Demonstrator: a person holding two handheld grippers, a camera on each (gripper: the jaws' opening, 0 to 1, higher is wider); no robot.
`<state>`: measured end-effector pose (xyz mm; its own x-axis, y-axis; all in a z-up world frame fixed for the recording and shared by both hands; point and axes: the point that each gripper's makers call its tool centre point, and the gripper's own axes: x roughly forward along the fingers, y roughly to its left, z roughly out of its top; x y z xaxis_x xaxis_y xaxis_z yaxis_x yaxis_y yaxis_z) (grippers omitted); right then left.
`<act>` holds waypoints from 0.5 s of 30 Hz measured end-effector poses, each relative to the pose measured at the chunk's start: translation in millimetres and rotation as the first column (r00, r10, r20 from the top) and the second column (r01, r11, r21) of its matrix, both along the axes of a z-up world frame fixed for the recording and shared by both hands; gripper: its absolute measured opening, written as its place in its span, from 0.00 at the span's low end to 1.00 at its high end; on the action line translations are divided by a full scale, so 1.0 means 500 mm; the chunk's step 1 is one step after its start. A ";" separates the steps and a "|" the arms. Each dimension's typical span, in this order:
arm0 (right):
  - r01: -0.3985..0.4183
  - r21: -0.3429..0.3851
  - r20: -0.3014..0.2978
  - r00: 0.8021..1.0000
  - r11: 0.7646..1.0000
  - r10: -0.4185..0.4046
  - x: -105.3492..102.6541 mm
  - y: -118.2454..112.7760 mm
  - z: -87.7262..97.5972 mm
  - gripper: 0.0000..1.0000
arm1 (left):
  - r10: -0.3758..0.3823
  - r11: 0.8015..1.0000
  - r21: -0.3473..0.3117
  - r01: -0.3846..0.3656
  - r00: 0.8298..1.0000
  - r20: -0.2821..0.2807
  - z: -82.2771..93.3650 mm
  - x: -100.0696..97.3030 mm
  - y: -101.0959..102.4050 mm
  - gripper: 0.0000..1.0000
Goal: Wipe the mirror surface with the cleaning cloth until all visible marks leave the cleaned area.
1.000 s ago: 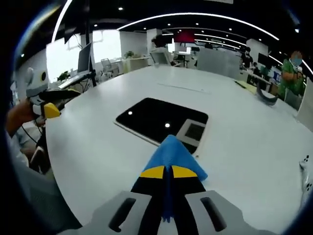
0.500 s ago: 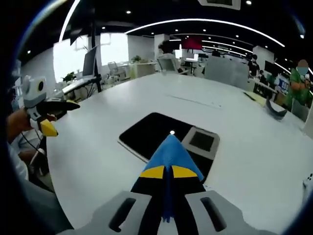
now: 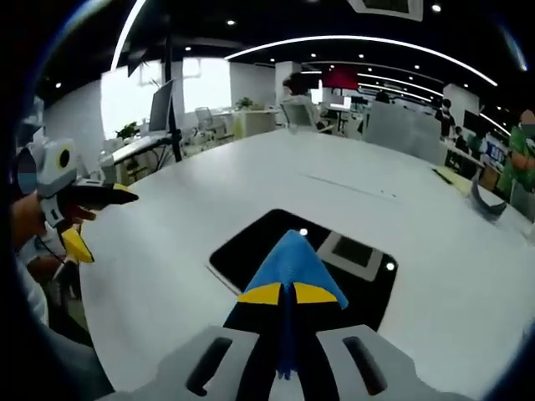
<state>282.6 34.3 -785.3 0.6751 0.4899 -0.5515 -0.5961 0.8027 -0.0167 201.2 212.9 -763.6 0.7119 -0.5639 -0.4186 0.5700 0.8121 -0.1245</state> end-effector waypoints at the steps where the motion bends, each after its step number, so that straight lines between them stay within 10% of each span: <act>1: -0.001 0.000 0.000 1.000 1.000 0.001 0.001 0.002 0.000 0.00 | 0.000 1.000 -0.001 0.000 1.000 -0.001 -0.001 0.000 0.000 0.89; 15: -0.039 -0.012 -0.007 0.999 0.999 0.039 0.050 0.043 -0.010 0.00 | -0.016 1.000 -0.003 0.016 1.000 -0.023 -0.017 0.005 -0.006 0.88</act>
<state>307.5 55.9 -790.5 0.6517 0.5091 -0.5623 -0.6273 0.7784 -0.0222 203.8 210.1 -771.9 0.6928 -0.5766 -0.4330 0.5800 0.8024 -0.1405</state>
